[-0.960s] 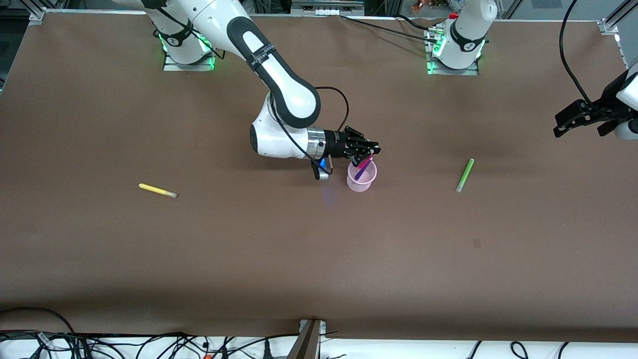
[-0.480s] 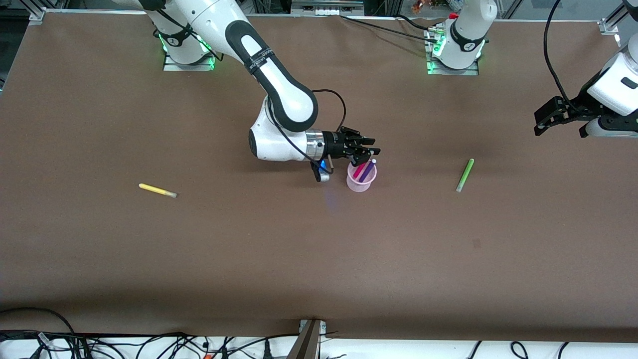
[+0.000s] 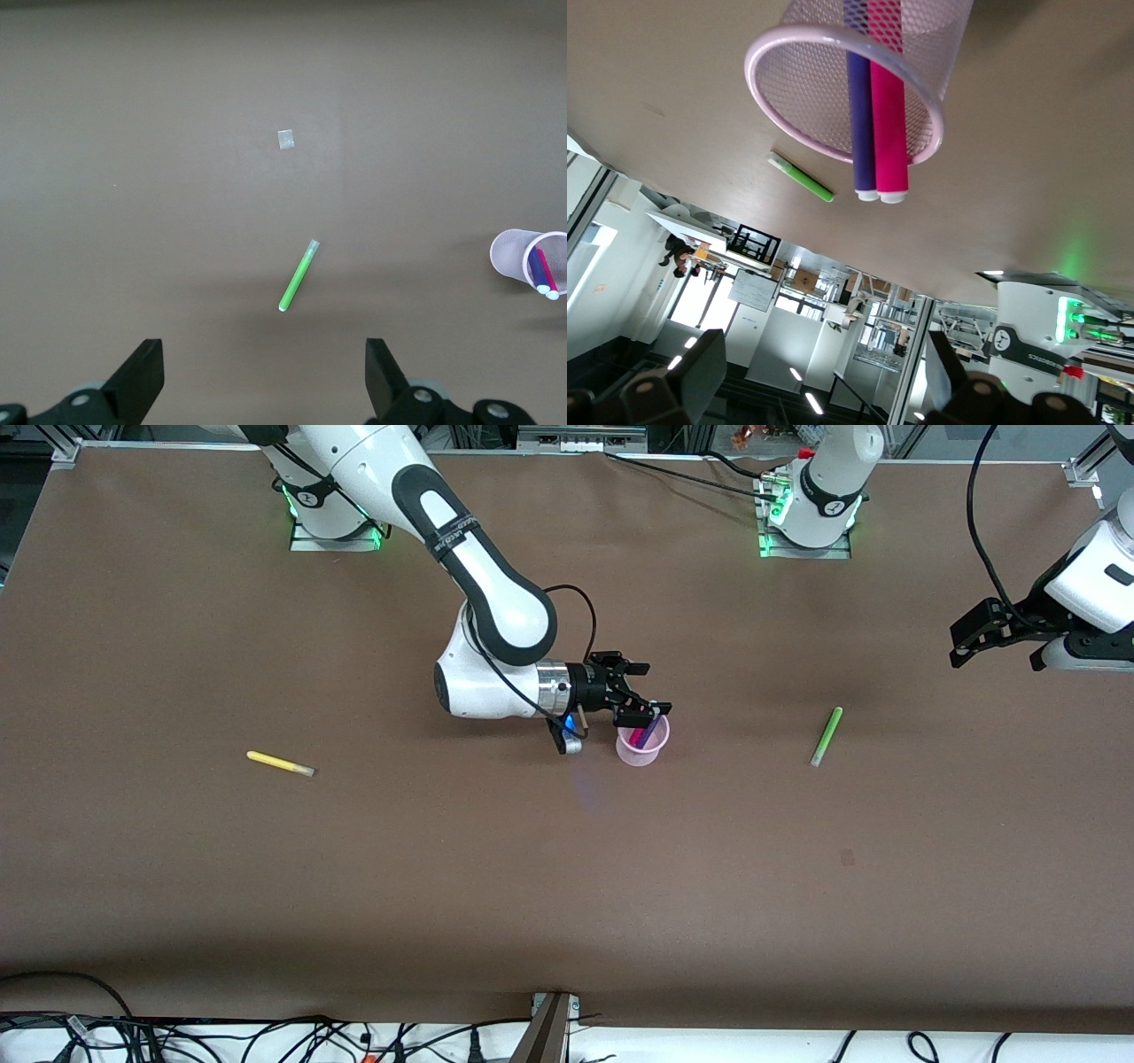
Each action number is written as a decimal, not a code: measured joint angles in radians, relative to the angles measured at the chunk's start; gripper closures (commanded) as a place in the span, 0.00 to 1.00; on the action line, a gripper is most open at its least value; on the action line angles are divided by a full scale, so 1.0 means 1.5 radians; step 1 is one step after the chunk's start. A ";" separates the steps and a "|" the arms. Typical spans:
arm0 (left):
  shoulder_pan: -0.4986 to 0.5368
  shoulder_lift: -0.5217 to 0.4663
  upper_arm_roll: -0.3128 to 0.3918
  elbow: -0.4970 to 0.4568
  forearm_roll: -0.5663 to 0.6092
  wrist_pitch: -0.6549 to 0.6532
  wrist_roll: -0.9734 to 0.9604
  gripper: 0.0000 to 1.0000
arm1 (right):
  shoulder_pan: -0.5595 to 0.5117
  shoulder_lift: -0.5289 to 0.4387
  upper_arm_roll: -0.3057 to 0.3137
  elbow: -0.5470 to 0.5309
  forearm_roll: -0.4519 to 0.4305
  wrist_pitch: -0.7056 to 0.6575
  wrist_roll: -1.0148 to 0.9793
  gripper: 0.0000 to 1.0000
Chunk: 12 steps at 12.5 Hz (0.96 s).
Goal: Organize pens into pink holder with both arms
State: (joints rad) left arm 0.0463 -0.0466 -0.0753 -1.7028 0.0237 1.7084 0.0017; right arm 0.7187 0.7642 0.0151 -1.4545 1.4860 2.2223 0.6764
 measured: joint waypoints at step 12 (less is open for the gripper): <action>0.000 0.008 -0.002 0.012 0.000 -0.014 0.000 0.00 | -0.053 -0.192 -0.139 0.020 -0.595 -0.220 -0.073 0.00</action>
State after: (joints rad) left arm 0.0461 -0.0349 -0.0787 -1.6849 0.0237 1.6871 0.0017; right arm 0.6388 0.4758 -0.1930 -1.4242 0.5937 1.8917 0.5675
